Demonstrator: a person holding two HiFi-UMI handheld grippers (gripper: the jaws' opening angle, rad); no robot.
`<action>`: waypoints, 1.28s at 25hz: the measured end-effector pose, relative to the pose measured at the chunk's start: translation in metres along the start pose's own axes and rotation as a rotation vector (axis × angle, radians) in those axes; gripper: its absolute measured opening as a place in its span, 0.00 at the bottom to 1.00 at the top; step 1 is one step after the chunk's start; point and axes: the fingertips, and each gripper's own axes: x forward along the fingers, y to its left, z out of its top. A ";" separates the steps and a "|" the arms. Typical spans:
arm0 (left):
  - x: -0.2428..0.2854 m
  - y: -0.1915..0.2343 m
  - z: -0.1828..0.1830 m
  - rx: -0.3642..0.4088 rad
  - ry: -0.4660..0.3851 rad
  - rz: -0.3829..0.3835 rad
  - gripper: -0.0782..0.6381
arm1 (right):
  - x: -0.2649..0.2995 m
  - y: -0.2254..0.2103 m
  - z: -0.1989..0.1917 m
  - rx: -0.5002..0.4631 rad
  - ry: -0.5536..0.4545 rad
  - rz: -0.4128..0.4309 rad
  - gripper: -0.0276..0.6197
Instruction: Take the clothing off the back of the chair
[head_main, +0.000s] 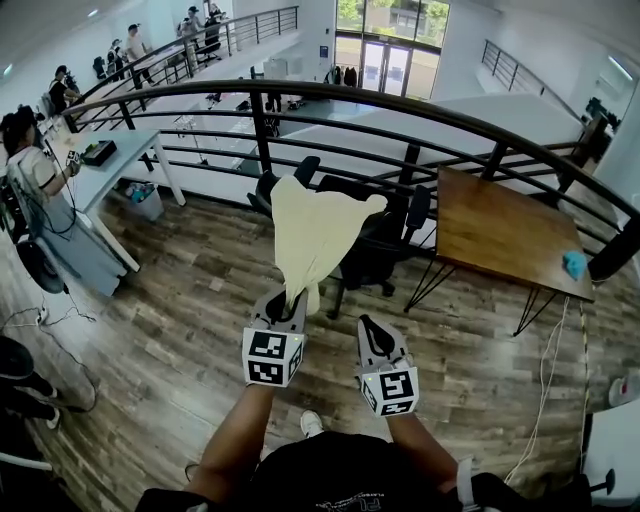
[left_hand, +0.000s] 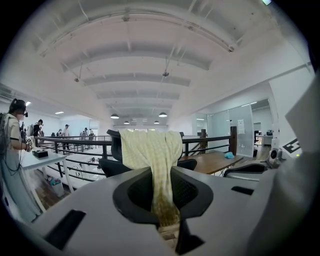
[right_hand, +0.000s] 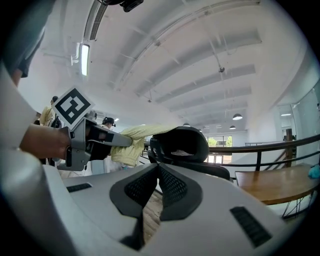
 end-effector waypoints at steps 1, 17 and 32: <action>-0.003 -0.002 0.000 -0.003 0.002 0.007 0.20 | -0.003 -0.001 0.003 0.002 -0.004 0.003 0.08; -0.050 -0.049 -0.021 -0.011 0.036 0.072 0.20 | -0.064 -0.014 -0.006 0.022 0.003 0.038 0.08; -0.089 -0.067 -0.031 -0.029 0.032 0.115 0.20 | -0.097 -0.002 -0.001 0.001 -0.007 0.076 0.08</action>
